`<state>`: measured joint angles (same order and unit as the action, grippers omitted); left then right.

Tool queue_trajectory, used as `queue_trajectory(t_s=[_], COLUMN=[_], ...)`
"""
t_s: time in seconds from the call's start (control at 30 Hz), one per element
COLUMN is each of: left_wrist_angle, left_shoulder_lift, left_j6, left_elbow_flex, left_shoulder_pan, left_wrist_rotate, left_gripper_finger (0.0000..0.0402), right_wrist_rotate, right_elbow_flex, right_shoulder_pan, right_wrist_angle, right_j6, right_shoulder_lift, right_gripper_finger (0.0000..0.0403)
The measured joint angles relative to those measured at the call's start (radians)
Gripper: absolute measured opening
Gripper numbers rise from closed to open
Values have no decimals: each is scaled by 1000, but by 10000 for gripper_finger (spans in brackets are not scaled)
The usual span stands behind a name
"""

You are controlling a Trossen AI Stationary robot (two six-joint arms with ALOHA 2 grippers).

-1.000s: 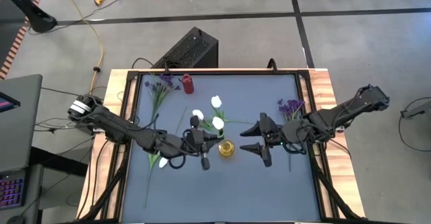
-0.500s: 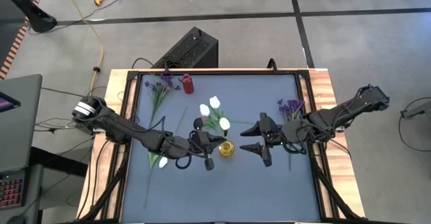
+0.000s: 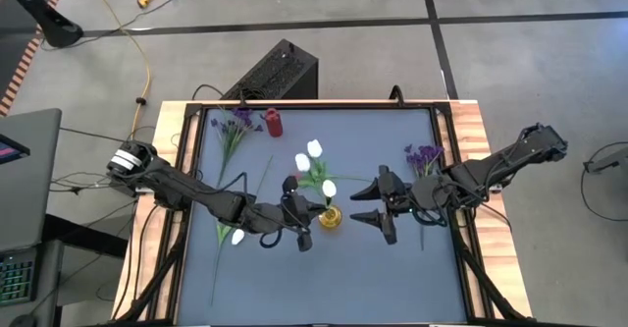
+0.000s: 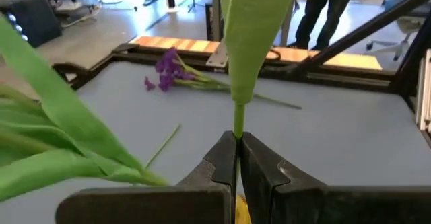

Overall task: Sort flowers into vase by color
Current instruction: Put the white flower into the yellow vase

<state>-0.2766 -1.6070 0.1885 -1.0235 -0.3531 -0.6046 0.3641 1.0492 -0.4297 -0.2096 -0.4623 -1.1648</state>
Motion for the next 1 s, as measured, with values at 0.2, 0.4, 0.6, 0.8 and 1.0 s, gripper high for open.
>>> queue_trajectory(t_s=[0.2,0.4,0.6,0.8,1.0], left_wrist_angle=[3,13,108,422,819], left_shoulder_lift=[-17,-15,-10,7,7], left_j6=[1,-9,51,106,101], left_elbow_flex=[1,0,-1,-110,-290], left_shoulder_pan=[12,25,41,47,47], left_wrist_rotate=[54,121,250,374,426], left_gripper_finger=[0,32,103,151,163], right_wrist_rotate=[0,0,0,0,0], right_elbow_flex=[0,0,0,0,0], right_shoulder_pan=[0,0,0,0,0], right_wrist_angle=[2,2,2,6,8], right_j6=[0,0,-1,-1,-1], right_shoulder_lift=[0,0,0,0,0], right_gripper_finger=[265,265,265,265,265])
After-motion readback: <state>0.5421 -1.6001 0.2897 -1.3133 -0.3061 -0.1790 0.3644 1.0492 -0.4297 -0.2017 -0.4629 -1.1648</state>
